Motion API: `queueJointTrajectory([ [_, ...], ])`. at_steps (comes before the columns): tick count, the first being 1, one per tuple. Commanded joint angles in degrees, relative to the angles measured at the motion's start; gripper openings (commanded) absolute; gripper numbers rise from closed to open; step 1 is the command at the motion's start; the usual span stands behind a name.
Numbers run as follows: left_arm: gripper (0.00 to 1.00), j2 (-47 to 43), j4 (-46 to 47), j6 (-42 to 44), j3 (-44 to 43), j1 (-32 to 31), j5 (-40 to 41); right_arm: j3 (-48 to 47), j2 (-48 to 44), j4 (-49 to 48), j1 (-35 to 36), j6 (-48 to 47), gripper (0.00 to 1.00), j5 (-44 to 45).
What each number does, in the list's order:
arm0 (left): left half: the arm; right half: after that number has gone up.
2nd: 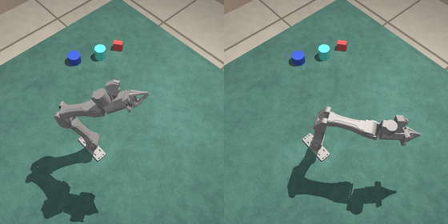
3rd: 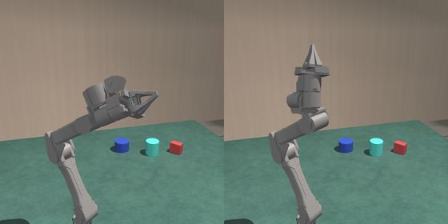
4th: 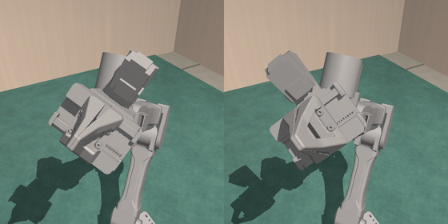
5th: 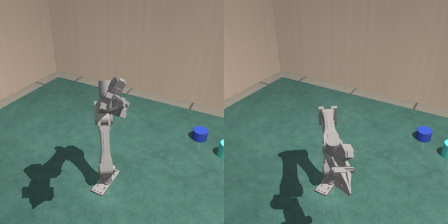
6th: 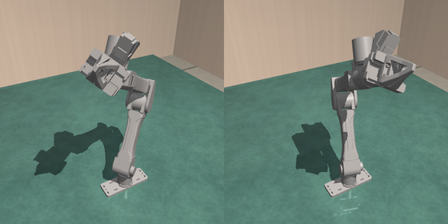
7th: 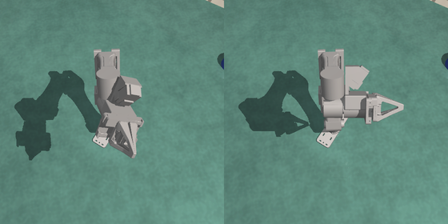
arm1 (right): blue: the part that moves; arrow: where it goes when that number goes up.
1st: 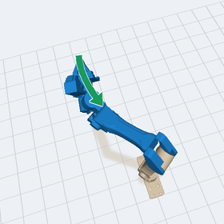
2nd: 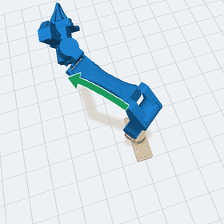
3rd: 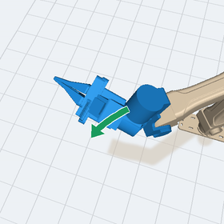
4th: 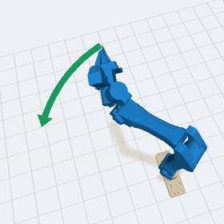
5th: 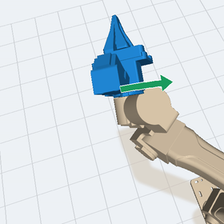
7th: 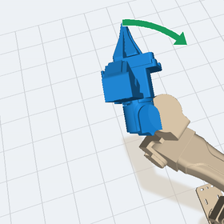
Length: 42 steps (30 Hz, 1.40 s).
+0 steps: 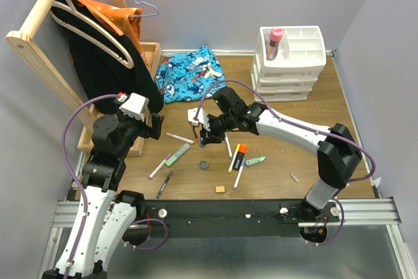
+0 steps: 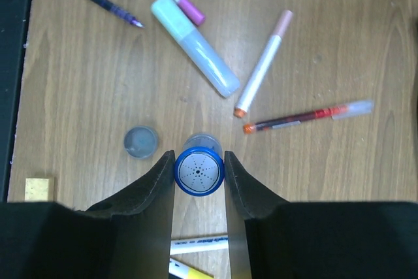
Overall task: Sort the stationery into containers
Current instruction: Place the stationery at the center of the board.
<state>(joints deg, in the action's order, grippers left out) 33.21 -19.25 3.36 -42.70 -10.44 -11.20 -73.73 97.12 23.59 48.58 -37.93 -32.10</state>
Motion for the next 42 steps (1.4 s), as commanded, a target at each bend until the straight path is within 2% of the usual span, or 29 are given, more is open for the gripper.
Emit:
queueJointTrajectory([
  [1, 0.99, -1.48, 0.61, -0.54, 0.86, 0.59, -1.02, 0.35, 0.17, -0.49, 3.1, -2.85, 0.01, -1.65],
  [16, 0.99, -3.42, -0.36, -0.28, 1.56, 1.12, -0.05, 3.07, 1.06, 0.22, 7.32, 0.84, 0.01, 0.72],
  [30, 0.99, -4.03, 0.08, -1.95, 2.44, 2.61, -1.19, 7.81, -0.44, -2.5, 7.76, 2.95, 0.01, 3.18],
  [42, 0.99, -3.5, 0.44, -2.91, 2.8, 3.41, -2.16, 7.55, 0.43, -3.03, 7.76, 2.42, 0.01, 3.44],
])
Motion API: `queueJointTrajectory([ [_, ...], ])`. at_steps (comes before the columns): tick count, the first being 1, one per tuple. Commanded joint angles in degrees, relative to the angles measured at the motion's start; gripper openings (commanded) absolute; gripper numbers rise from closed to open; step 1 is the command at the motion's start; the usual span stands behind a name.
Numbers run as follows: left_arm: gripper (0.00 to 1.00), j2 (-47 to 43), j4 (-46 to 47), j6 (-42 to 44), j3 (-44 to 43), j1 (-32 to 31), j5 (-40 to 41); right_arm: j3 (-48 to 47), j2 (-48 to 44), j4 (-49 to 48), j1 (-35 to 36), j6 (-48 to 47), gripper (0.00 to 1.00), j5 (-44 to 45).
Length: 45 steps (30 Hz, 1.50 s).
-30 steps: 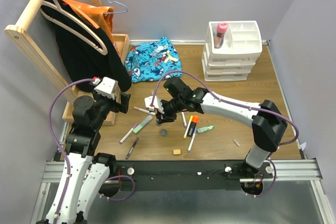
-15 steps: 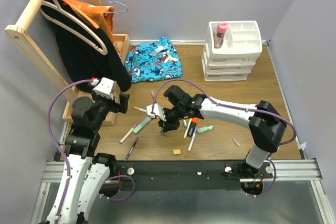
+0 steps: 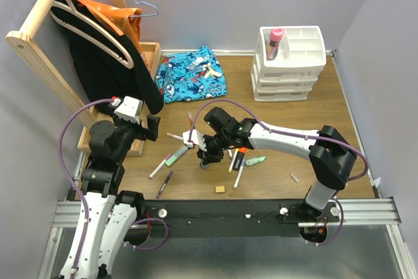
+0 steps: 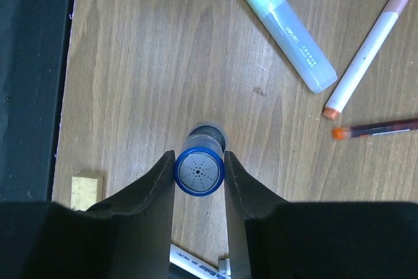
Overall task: Sort the stationery into containers
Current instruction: Place the stationery at the center of the board, then pick up the stationery from the center of the board.
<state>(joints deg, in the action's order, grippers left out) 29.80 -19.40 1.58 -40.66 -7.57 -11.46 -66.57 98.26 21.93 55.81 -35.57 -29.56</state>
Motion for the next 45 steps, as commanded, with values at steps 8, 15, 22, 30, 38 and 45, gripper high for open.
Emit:
queueJointTrajectory([
  [8, 0.99, 0.17, 0.77, -1.32, 1.29, 0.63, -2.16, -0.67, 0.97, -1.19, 0.61, -0.29, 0.0, -0.06],
  [15, 0.99, 0.43, 0.94, -1.41, 1.47, 0.63, -2.25, -2.43, 3.17, -0.66, 0.53, 0.15, 0.01, -0.67],
  [22, 0.99, 0.52, 1.29, -1.32, 1.73, 0.8, -2.07, -4.01, 5.1, 0.04, 0.61, -0.46, 0.0, -0.94],
  [30, 0.99, 0.61, 1.12, -1.32, 2.17, 0.89, -2.33, 0.89, 4.49, -3.21, 0.88, 1.03, 0.01, -0.68],
  [38, 0.99, 1.22, 1.38, -3.69, 1.73, 0.89, -2.25, 7.76, 5.53, -11.21, 2.81, 3.84, 0.01, 1.52],
  [45, 0.99, 2.28, 1.82, -3.17, 0.15, 0.89, -2.51, 4.79, 4.85, -9.9, 3.25, 4.2, 0.0, 4.5],
])
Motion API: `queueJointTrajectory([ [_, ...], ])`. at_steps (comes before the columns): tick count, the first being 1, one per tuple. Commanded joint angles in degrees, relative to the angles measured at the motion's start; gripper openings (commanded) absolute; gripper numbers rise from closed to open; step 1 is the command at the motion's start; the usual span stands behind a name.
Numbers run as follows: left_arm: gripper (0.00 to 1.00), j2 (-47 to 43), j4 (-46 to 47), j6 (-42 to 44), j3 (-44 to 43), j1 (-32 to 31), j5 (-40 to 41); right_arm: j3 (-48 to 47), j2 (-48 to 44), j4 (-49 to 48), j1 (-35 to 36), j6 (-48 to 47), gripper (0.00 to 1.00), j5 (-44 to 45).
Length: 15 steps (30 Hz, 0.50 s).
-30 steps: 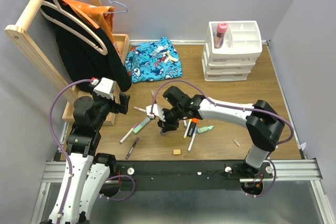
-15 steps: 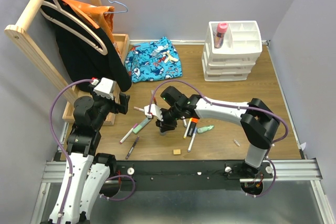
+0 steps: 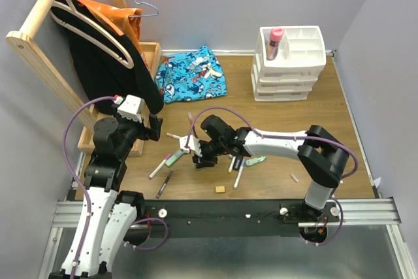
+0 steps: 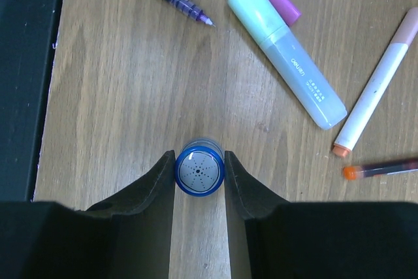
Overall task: Sort the stationery into containers
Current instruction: Pick up the stationery from the center of the board.
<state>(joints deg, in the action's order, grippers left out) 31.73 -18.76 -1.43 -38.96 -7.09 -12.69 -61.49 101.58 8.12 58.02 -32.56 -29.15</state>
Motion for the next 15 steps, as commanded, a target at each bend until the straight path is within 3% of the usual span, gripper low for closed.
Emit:
queueJointTrajectory([
  [1, 0.99, 0.53, 0.84, -0.06, -2.34, 0.41, -1.46, -2.29, 0.91, 6.79, 0.96, 0.57, 0.0, 4.62],
  [10, 0.99, 0.62, -5.04, 3.0, -7.88, 0.41, -3.92, -34.69, 1.51, 30.78, -3.42, -9.54, 0.01, 12.18],
  [15, 0.99, 0.79, -3.39, 3.8, -9.2, 0.41, -6.64, -46.77, 4.06, 38.45, -9.4, -6.48, 0.01, 13.59],
])
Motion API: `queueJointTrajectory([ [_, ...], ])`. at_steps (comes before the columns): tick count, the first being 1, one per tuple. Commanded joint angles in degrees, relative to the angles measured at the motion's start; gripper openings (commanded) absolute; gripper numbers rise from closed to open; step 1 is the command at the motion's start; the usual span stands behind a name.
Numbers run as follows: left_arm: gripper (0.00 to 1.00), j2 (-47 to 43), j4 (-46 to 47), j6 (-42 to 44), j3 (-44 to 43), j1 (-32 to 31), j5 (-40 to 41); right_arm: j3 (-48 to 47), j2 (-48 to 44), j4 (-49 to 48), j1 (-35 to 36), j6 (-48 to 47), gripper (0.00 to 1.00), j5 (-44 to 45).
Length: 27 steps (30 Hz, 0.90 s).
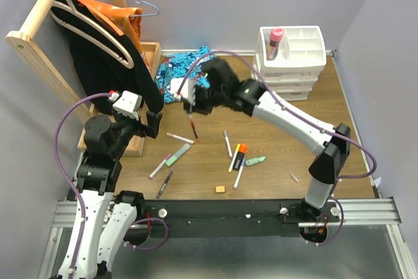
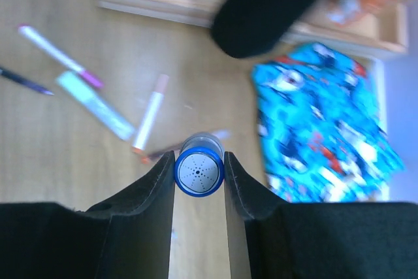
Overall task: Sort the stationery into containers
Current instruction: Pick up the stationery from the center of the board.
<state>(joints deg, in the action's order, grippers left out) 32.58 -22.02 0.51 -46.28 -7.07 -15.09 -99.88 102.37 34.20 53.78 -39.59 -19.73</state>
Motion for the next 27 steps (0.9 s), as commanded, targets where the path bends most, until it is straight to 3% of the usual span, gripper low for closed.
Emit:
queueJointTrajectory([
  [1, 0.99, 0.38, 1.35, 2.03, -1.88, 0.39, -5.55, -10.23, 3.63, 14.13, -8.05, 1.44, 0.01, 4.95],
  [6, 0.99, 5.12, 5.05, 3.97, -2.76, 0.22, -9.95, -28.04, 6.96, 21.16, -18.08, 7.33, 0.01, 7.86],
  [9, 0.99, 8.37, 8.56, 4.05, -2.67, 0.13, -10.31, -33.97, 6.71, 24.43, -24.15, 9.0, 0.0, 9.17],
  [13, 0.99, 12.58, 14.09, 4.06, -2.32, -0.75, -9.26, -31.36, 1.02, 21.28, -30.2, 10.58, 0.01, 13.47],
  [18, 0.99, 16.28, 18.06, 2.13, -2.23, -3.21, -8.38, -23.8, -5.5, 13.28, -38.65, 22.87, 0.01, 16.82],
  [23, 0.99, 18.57, 19.82, 2.03, -2.06, -5.58, -8.2, -21.33, -6.83, 10.54, -43.58, 30.53, 0.01, 24.64],
  [27, 0.99, 19.36, 20.09, 1.77, -2.06, -6.46, -7.76, -21.59, -5.17, 10.98, -49.55, 35.8, 0.01, 23.07],
])
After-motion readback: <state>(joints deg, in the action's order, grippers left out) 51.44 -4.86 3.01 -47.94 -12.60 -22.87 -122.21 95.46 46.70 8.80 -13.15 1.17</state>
